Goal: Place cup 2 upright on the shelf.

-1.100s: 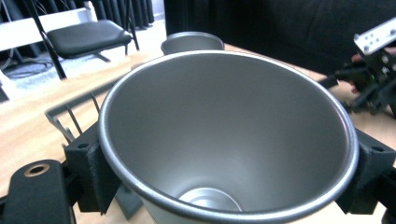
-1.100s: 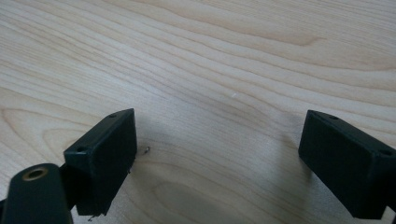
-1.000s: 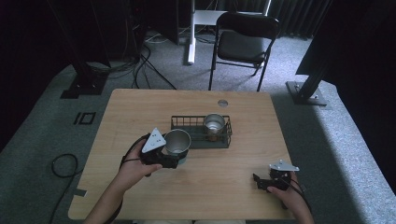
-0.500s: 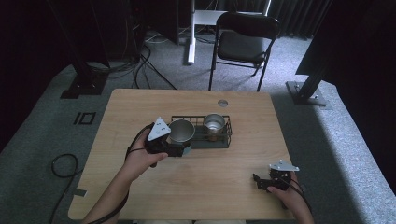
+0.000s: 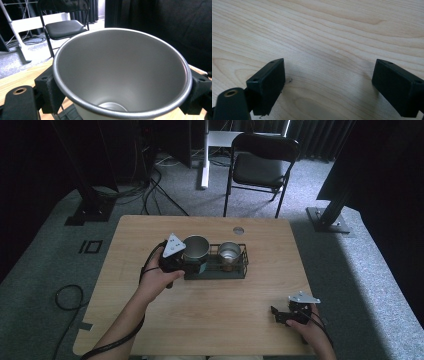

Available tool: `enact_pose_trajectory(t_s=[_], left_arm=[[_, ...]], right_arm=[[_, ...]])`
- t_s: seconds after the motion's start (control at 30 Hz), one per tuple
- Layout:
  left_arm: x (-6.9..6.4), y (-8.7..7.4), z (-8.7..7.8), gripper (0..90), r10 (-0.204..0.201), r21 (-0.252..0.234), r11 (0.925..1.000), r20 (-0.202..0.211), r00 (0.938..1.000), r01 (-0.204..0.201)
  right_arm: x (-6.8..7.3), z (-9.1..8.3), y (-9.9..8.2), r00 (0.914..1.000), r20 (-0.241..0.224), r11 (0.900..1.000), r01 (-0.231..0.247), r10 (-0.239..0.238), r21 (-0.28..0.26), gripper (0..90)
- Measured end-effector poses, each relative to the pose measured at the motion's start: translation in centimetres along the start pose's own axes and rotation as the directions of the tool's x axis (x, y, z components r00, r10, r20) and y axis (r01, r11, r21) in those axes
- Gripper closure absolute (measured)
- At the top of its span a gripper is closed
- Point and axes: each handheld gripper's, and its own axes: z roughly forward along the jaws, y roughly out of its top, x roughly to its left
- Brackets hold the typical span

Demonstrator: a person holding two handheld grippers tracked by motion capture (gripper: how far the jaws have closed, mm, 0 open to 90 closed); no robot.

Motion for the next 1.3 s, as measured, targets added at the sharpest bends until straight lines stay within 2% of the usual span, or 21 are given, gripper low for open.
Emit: enact_pose_trajectory(t_s=[0.33, 0.4, 0.53, 0.7, 0.77, 1.0, 1.13, 1.3], left_arm=[[0.6, 1.1, 1.6, 13.9, -0.039, -0.028, 0.9989, -0.036, 0.9986, 0.038], [0.7, 1.3, 2.0, 13.9, -0.057, -0.039, 0.9977, -0.043, 0.9975, 0.055], [0.9, 1.4, 2.8, 13.9, -0.062, -0.038, 0.9975, -0.055, 0.9966, 0.060], [1.3, 0.9, 3.9, 13.9, -0.081, -0.032, 0.9964, -0.079, 0.9936, 0.079], [1.5, 0.6, 4.3, 13.9, -0.103, -0.039, 0.9943, -0.087, 0.9909, 0.100], [1.6, -0.1, 5.5, 13.9, -0.114, -0.033, 0.9932, -0.103, 0.9881, 0.111], [1.4, -0.6, 6.0, 13.9, -0.098, -0.019, 0.9952, -0.112, 0.9889, 0.097], [1.7, -1.1, 6.4, 13.9, -0.096, -0.013, 0.9954, -0.123, 0.9878, 0.095]], right_arm=[[0.0, 0.0, 0.0, 1.0000, 0.000, 1.0000, 0.000, 0.000, 0.001, 11.1], [0.0, 0.0, 0.0, 1.0000, 0.000, 1.0000, 0.000, 0.000, 0.000, 11.1], [0.0, 0.0, 0.0, 1.0000, 0.000, 1.0000, -0.001, 0.001, 0.000, 11.1], [0.0, 0.0, 0.0, 1.0000, -0.001, 1.0000, -0.001, 0.001, 0.001, 11.1], [0.0, 0.0, 0.0, 1.0000, -0.001, 1.0000, 0.000, 0.000, 0.001, 11.1], [0.0, 0.0, 0.0, 1.0000, -0.001, 1.0000, -0.002, 0.002, 0.001, 11.1], [0.0, 0.0, 0.0, 1.0000, -0.001, 1.0000, -0.002, 0.002, 0.001, 11.1], [0.0, 0.0, 0.0, 1.0000, -0.001, 1.0000, -0.002, 0.002, 0.002, 11.1]])
